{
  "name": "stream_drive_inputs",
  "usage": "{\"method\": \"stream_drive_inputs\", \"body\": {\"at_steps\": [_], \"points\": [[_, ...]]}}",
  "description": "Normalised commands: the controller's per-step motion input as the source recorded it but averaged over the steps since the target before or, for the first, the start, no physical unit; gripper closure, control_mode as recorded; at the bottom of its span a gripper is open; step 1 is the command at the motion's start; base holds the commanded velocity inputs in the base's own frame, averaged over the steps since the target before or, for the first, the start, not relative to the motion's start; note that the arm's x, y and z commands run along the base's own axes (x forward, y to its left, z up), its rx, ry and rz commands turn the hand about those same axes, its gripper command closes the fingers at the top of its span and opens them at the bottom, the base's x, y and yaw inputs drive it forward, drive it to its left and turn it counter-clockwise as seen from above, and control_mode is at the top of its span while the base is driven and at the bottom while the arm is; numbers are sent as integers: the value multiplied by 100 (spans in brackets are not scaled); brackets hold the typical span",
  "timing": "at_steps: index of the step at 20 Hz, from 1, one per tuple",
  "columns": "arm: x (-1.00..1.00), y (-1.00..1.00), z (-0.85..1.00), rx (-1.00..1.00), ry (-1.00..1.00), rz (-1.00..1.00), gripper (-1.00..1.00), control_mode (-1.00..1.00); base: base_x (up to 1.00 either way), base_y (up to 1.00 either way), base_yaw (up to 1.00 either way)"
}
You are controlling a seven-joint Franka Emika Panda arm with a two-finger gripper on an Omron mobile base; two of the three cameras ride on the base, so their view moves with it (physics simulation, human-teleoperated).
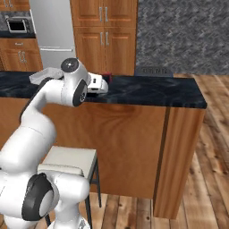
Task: Retrieve the tupperware and aluminum foil from the cabinet and place them on the dining counter near the plate with kebab skewer and mushroom to prepare for storing leftovers.
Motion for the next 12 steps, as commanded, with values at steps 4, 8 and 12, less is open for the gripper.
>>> {"method": "stream_drive_inputs", "body": {"at_steps": [4,8,12], "points": [[61,3,-37,0,2,0,100,-100,0,0,0],[43,19,-21,0,6,1,100,-100,0,0,0],[51,22,-8,0,11,1,100,-100,0,0,0]]}}
